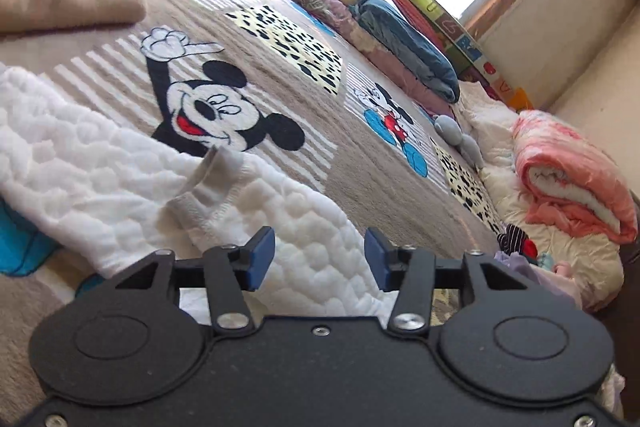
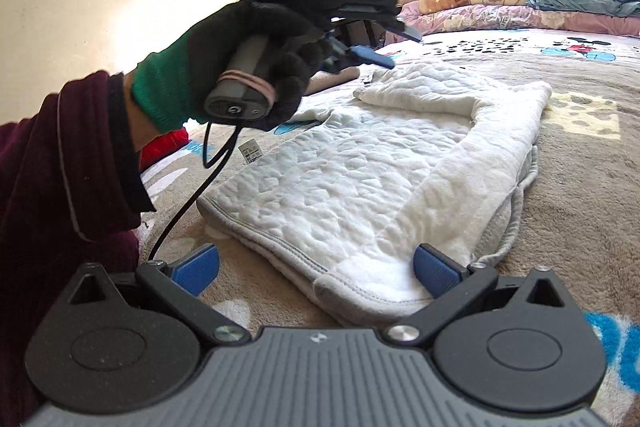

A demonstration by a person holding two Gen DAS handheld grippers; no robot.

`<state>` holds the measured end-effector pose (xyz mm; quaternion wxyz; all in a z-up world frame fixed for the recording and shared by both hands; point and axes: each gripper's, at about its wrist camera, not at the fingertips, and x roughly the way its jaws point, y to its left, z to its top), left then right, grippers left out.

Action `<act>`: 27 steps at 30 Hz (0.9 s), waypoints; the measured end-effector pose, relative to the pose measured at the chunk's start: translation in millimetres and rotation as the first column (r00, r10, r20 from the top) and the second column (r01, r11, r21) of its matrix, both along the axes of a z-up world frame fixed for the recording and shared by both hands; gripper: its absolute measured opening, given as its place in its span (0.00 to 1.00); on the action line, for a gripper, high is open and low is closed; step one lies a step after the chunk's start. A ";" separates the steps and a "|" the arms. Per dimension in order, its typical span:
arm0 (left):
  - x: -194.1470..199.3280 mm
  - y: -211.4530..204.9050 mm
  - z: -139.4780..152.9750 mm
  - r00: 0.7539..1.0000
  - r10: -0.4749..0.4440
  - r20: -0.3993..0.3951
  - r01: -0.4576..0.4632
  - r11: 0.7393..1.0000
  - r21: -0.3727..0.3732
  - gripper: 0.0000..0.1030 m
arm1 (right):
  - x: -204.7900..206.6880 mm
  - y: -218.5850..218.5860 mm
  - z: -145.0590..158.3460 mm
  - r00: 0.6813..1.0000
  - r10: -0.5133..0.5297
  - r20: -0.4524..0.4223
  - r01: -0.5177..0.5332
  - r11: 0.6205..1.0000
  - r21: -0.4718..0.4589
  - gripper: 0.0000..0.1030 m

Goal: Fold clothes

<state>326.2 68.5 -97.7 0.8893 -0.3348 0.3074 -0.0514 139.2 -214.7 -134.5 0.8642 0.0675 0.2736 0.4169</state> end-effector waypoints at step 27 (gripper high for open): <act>2.7 23.4 -13.8 0.989 0.077 0.127 -0.069 0.995 -0.065 0.08 | -2.8 -4.7 -1.6 1.000 -0.001 -0.011 0.001 0.999 0.043 1.00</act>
